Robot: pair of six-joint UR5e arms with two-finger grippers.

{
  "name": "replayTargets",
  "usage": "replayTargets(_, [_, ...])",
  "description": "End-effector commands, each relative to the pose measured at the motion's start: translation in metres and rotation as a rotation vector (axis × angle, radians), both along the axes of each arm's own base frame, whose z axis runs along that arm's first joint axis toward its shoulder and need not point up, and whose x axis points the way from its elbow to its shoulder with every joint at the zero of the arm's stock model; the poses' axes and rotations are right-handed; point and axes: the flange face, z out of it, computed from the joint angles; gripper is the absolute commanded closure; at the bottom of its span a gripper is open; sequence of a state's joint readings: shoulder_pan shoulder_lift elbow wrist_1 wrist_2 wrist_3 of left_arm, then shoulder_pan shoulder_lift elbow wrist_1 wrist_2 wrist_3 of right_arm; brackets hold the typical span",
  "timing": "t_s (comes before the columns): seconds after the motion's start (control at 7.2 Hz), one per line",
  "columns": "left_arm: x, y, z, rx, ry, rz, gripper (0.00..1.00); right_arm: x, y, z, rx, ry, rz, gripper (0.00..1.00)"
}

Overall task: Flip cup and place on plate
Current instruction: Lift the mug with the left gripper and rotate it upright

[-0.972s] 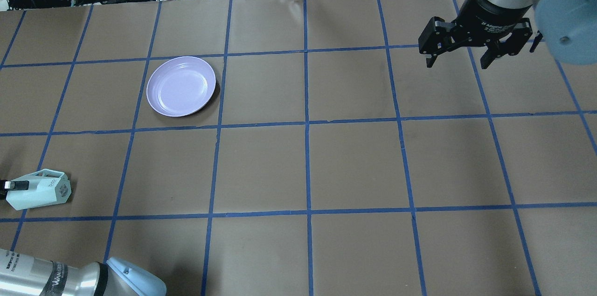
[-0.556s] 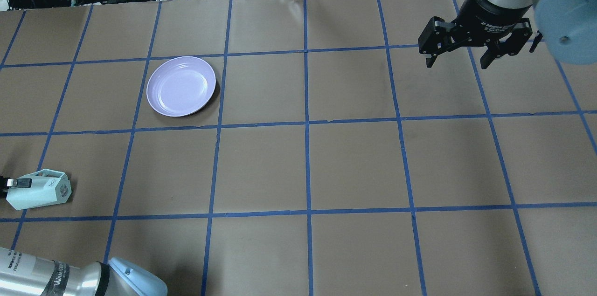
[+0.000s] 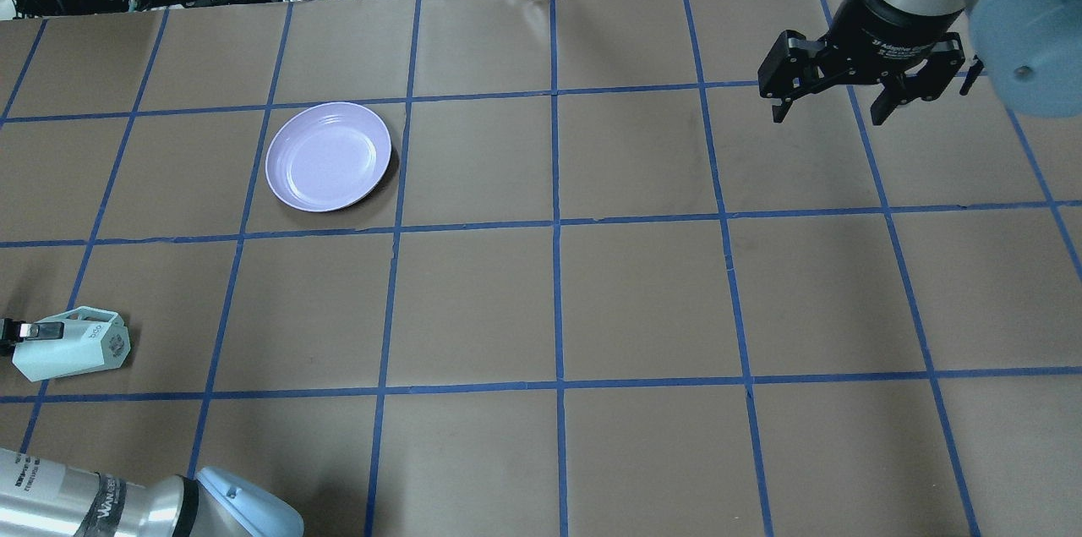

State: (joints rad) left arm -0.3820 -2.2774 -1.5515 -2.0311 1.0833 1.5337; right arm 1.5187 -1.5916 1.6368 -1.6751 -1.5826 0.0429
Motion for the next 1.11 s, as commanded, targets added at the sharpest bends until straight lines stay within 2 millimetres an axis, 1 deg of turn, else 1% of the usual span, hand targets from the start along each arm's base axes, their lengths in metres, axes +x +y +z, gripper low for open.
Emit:
replayTargets(0.0, [-0.0017, -0.004, -0.0002, -0.013, 0.002, 0.013, 0.89, -0.0001, -0.0003, -0.0004, 0.001, 0.0, 0.0, 0.0])
replayTargets(0.14, [-0.0016, -0.0049, 0.0, -0.013, 0.004, 0.023, 1.0, -0.0001, -0.0003, -0.0004, 0.001, 0.0, 0.0, 0.0])
replayTargets(0.97, [-0.0032, -0.0055, 0.0024, -0.006, 0.009, 0.027, 1.0, -0.0001, -0.0003, -0.0004, 0.001, 0.0, 0.0, 0.0])
